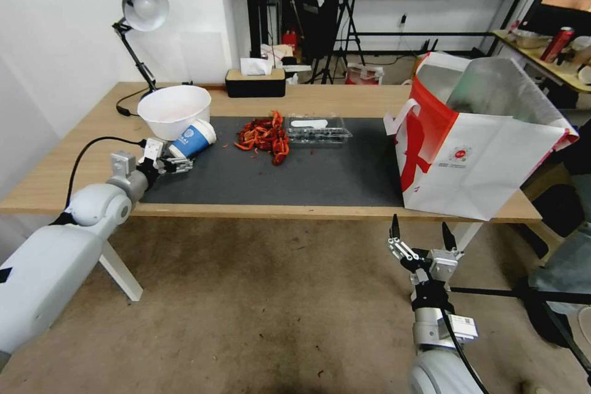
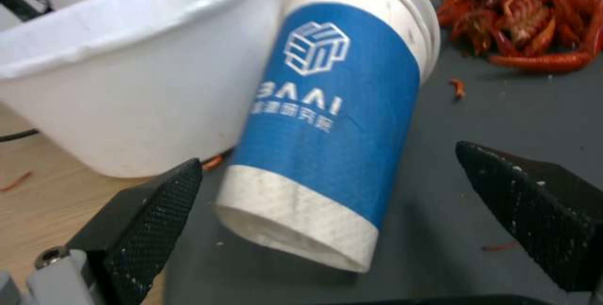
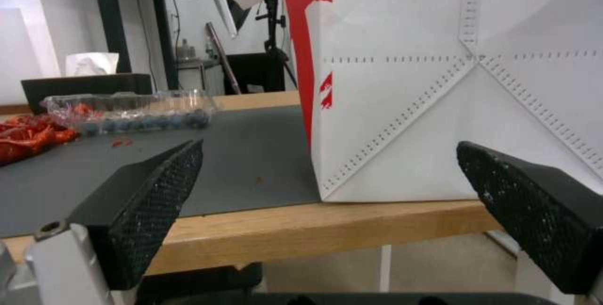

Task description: Pick up the trash from the table and place it into the takeout bag.

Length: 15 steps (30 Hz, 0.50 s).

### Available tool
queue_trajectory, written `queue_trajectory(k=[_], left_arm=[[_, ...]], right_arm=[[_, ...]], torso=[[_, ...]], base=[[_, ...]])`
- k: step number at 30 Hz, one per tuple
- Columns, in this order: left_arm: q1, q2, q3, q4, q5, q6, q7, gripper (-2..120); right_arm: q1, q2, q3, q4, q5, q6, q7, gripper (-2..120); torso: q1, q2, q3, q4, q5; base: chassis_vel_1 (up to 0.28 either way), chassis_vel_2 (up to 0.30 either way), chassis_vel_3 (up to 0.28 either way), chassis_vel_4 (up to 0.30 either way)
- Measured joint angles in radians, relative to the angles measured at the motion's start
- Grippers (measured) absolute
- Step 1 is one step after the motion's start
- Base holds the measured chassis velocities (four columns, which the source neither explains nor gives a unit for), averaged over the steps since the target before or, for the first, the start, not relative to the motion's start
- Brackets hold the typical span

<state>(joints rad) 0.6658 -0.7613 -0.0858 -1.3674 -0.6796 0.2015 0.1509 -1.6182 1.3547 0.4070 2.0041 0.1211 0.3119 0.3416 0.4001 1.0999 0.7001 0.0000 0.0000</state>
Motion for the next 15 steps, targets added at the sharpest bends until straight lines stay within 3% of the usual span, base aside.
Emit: queue_trajectory(k=[8,15], left_arm=[[-0.064,-0.012,0.068,0.058,0.038,-0.005,0.007,95],[-0.078,-0.003,0.095,0.081,0.072,-0.05,0.013,68]], right_arm=[[-0.006,-0.001,0.007,0.0,0.0,-0.001,0.002,100],[-0.011,0.002,0.008,0.0,-0.002,0.002,0.002,100]], torso=[[0.0,0.0,0.0,0.0,0.0],[0.0,0.0,0.0,0.0002,-0.0001]], base=[[0.0,0.0,0.0,0.0],[0.0,0.0,0.0,0.0]])
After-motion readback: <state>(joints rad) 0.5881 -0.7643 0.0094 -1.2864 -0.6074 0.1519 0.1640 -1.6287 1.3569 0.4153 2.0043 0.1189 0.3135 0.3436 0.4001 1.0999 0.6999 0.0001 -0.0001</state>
